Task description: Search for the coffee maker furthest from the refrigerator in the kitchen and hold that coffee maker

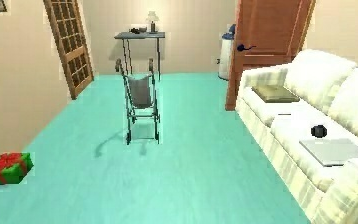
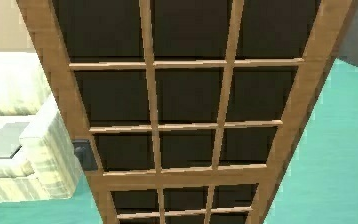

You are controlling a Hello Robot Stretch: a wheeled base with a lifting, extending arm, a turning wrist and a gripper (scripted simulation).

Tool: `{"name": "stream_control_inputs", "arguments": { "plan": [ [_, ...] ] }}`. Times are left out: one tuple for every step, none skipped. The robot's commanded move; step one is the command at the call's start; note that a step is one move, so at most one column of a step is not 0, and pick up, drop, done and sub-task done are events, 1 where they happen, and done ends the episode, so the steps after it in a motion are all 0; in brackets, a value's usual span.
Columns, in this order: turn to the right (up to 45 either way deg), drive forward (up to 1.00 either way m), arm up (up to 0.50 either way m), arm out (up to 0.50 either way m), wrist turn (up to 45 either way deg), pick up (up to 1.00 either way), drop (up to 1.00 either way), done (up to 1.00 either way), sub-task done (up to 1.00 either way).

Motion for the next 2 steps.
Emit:
{"name": "stream_control_inputs", "arguments": {
  "plan": [
    [0.0,0.50,0.00,0.00,0.0,0.00,0.00,0.00,0.00],
    [45.0,0.00,0.00,0.00,0.0,0.00,0.00,0.00,0.00]
  ]
}}
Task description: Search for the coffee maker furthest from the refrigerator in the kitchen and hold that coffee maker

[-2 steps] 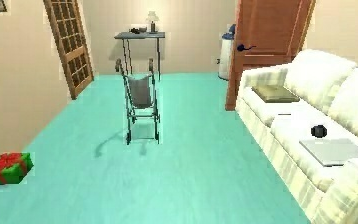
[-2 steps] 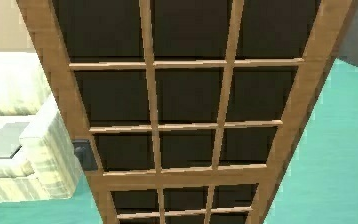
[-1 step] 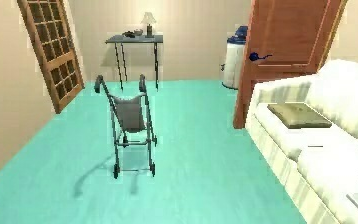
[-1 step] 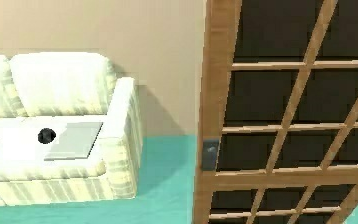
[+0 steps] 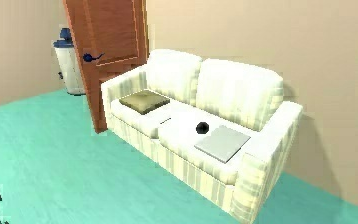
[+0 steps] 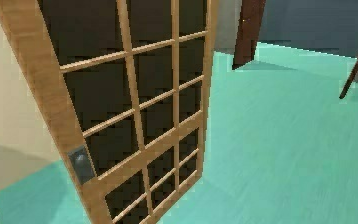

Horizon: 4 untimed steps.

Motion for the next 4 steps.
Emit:
{"name": "stream_control_inputs", "arguments": {
  "plan": [
    [9.0,0.00,0.00,0.00,0.0,0.00,0.00,0.00,0.00],
    [0.0,0.15,0.00,0.00,0.0,0.00,0.00,0.00,0.00],
    [-42.0,0.00,0.00,0.00,0.0,0.00,0.00,0.00,0.00],
    [0.0,1.00,0.00,0.00,0.0,0.00,0.00,0.00,0.00]
  ]
}}
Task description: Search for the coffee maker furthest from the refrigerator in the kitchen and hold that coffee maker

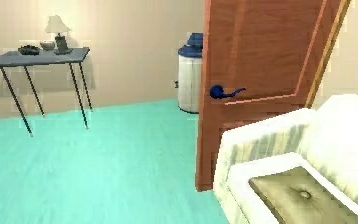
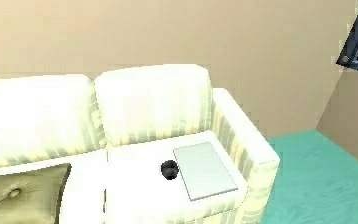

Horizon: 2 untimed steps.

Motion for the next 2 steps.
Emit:
{"name": "stream_control_inputs", "arguments": {
  "plan": [
    [-3.0,0.00,0.00,0.00,0.0,0.00,0.00,0.00,0.00],
    [0.0,1.00,0.00,0.00,0.0,0.00,0.00,0.00,0.00]
  ]
}}
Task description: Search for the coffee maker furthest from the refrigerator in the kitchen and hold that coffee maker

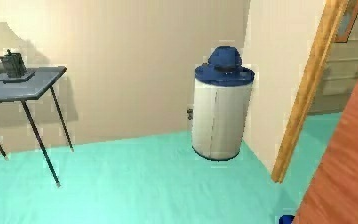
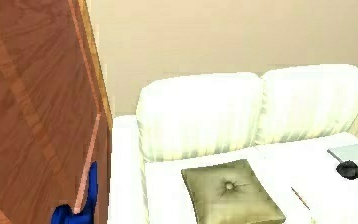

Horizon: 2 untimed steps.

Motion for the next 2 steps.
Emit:
{"name": "stream_control_inputs", "arguments": {
  "plan": [
    [-9.0,0.00,0.00,0.00,0.0,0.00,0.00,0.00,0.00],
    [0.0,0.15,0.00,0.00,0.0,0.00,0.00,0.00,0.00]
  ]
}}
